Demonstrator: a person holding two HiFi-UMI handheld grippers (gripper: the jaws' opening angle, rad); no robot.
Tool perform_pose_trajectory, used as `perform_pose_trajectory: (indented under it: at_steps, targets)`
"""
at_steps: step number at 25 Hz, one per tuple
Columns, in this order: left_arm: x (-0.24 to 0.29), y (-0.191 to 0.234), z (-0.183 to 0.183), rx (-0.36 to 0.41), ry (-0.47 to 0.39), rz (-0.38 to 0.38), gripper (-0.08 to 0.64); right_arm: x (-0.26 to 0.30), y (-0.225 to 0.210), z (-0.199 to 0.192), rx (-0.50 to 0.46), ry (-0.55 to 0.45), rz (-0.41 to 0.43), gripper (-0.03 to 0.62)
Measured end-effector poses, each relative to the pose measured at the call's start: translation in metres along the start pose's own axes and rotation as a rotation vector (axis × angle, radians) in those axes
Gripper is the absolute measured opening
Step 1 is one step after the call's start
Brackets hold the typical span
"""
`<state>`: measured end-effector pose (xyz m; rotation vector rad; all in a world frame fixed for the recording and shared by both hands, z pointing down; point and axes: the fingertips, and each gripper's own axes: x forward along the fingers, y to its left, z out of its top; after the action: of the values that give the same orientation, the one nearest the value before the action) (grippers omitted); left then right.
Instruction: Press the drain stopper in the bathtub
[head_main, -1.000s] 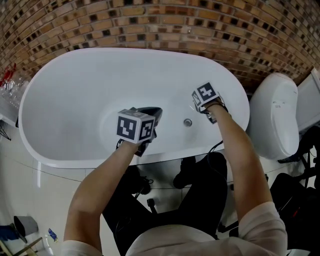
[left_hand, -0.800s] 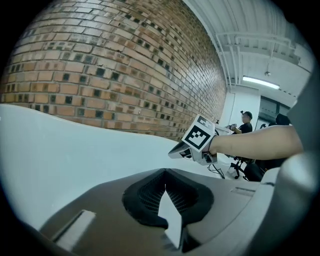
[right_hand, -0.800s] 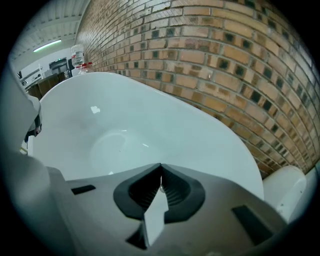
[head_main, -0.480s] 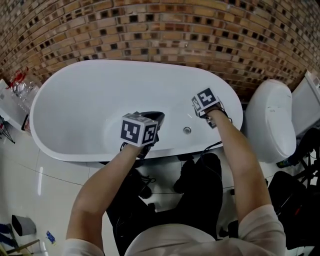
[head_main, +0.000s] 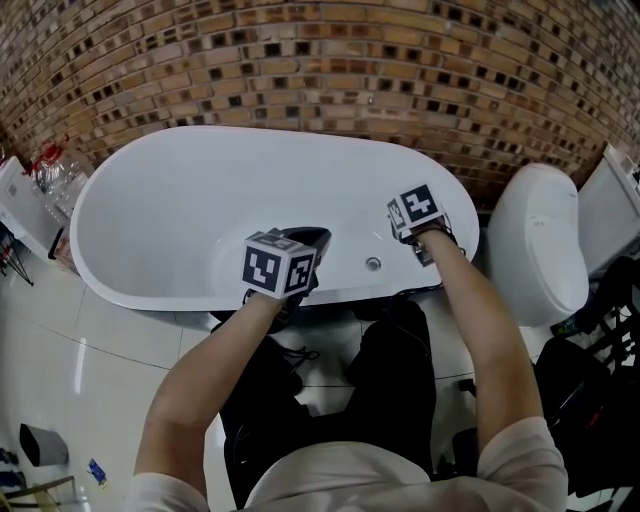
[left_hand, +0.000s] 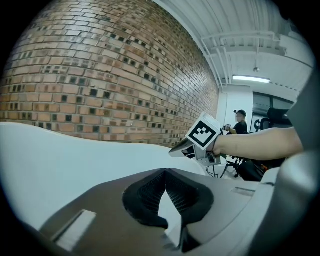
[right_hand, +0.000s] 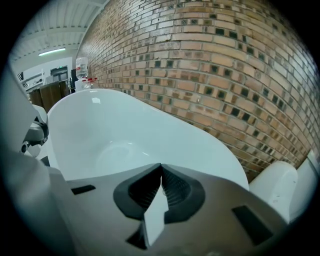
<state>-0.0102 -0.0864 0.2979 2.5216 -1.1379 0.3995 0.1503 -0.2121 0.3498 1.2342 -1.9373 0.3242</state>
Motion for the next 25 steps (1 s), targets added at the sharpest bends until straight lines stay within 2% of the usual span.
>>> perform_pose_trajectory:
  at_steps: [8,13,17,25]
  targets:
    - [-0.021,-0.009,-0.002,0.025,-0.032,0.006,0.008,-0.030,0.024,0.004,-0.014,-0.089,0.020,0.017]
    - [-0.034,-0.010,-0.004,0.007,-0.065,0.013,0.008,-0.047,0.044,0.005,-0.035,-0.142,0.046,0.017]
    - [-0.045,-0.010,-0.008,-0.005,-0.097,0.022,0.008,-0.057,0.050,0.000,-0.072,-0.165,0.036,0.017]
    - [-0.061,-0.002,-0.033,-0.009,-0.103,0.052,0.008,-0.067,0.067,-0.024,-0.027,-0.219,0.091,0.017]
